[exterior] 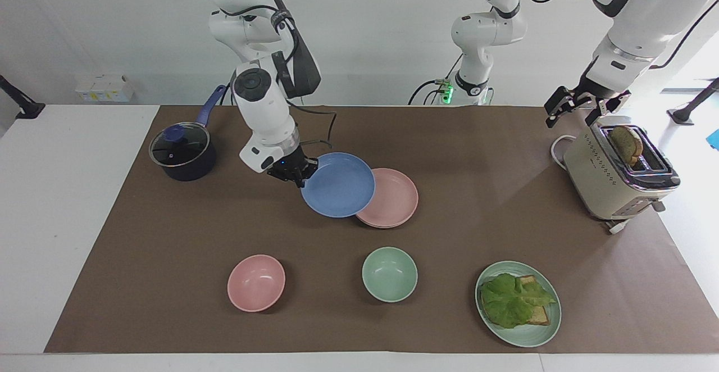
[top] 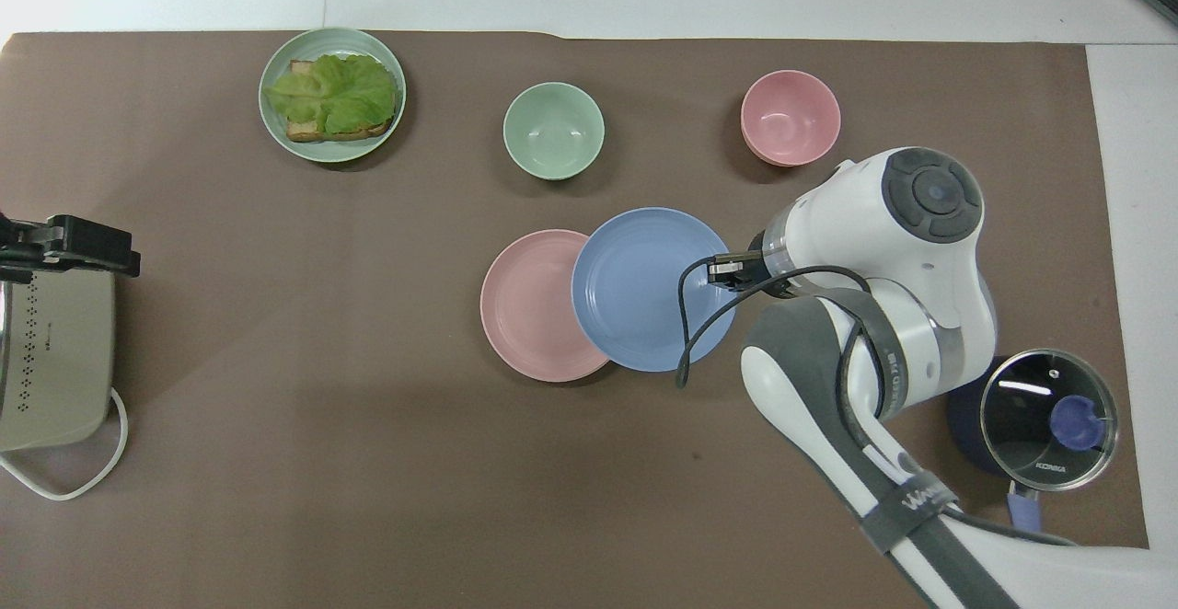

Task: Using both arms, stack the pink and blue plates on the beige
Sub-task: 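Slide the blue plate with the right gripper onto the pink plate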

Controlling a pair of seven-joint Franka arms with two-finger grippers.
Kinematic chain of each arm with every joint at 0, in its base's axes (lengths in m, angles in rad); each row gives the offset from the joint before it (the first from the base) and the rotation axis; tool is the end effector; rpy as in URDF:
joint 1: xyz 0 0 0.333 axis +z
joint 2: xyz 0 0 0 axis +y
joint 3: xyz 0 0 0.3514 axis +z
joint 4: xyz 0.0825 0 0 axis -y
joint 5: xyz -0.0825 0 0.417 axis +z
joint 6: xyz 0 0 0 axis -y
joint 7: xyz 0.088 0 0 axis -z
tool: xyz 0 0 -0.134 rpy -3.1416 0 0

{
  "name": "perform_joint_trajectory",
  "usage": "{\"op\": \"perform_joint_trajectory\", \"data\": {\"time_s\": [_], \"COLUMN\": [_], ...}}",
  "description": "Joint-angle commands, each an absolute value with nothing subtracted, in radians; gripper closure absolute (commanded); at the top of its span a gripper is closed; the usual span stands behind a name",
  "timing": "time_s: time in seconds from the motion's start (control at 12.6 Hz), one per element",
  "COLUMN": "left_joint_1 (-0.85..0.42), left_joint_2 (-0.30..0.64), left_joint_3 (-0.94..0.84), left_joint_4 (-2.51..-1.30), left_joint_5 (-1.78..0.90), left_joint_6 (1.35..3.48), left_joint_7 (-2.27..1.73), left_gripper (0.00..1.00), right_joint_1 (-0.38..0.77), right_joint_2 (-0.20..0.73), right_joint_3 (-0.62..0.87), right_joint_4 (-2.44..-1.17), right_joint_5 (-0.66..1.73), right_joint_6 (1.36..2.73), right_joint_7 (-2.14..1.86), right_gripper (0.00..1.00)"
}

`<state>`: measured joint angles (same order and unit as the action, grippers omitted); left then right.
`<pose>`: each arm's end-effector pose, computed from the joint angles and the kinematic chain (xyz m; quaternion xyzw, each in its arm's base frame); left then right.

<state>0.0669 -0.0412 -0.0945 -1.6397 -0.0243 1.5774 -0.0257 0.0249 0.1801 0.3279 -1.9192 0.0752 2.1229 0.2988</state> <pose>0.5720 -0.0201 0.6225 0.9999 -0.0007 -0.0109 0.0099 0.5979 0.2182 0.3994 -0.9980 -0.0048 0.0043 0.0630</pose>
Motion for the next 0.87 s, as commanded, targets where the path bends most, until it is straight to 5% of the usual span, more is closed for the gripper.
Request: {"op": "perform_joint_trajectory", "data": {"time_s": [0.0,0.79], "left_joint_1": [0.075,0.075], "left_joint_2": [-0.043,-0.043], "left_joint_3": [-0.101,-0.101], "left_joint_4": [-1.626,-1.626], "left_joint_5": [-0.012,-0.012], "left_joint_6": [1.559,1.559], "left_joint_7": [-0.015,-0.015], "left_gripper": [0.0,0.0], "right_joint_1": [0.055,0.146], "right_joint_2": [0.17,0.268], "right_joint_3": [0.357,0.357], "right_joint_4": [-1.937,-1.988], "right_joint_5": [0.094,0.092], "right_joint_6": [2.167,2.411], "right_joint_7": [0.365,0.394], "right_gripper": [1.0,1.0]}}
